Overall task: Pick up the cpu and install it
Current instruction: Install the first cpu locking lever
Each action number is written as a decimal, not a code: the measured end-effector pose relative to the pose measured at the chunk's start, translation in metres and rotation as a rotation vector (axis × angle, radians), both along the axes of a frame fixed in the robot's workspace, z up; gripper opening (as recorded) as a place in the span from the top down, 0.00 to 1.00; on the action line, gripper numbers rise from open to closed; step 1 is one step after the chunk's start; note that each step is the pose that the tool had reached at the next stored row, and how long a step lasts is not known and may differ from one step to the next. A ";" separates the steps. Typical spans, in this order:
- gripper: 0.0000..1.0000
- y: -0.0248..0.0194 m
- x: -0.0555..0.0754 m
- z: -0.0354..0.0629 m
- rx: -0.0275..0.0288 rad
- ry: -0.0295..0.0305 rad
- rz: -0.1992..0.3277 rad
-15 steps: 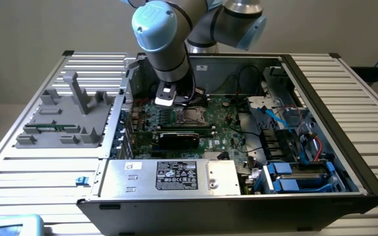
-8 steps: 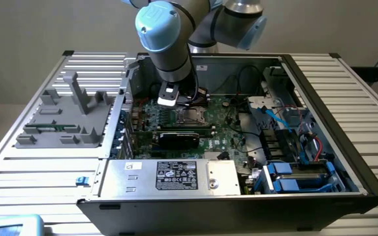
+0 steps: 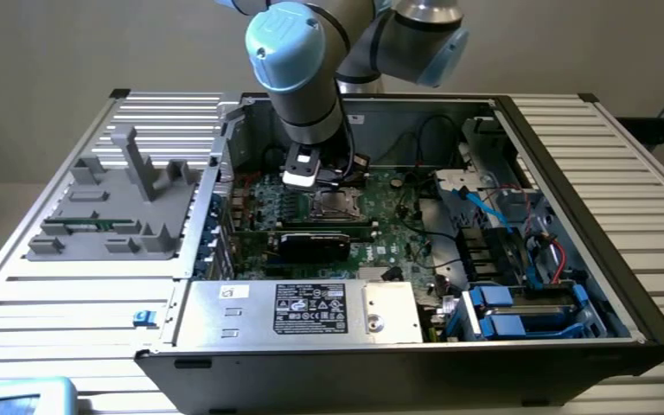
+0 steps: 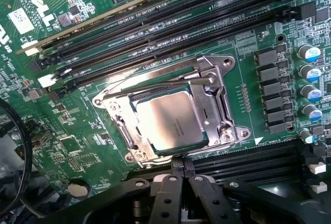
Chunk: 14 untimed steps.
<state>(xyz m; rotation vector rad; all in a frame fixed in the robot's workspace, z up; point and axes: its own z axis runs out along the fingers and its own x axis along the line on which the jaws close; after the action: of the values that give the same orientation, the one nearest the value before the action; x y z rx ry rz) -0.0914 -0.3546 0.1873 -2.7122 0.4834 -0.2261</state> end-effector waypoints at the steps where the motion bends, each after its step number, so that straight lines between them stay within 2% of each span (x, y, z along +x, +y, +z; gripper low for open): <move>1: 0.89 0.0000 0.001 0.0000 0.0000 0.0000 0.000; 14: 0.89 0.0000 0.010 0.0000 -0.0001 -0.0001 0.000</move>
<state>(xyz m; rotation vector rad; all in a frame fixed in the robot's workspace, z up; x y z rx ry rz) -0.0811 -0.3546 0.1873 -2.7122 0.4835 -0.2262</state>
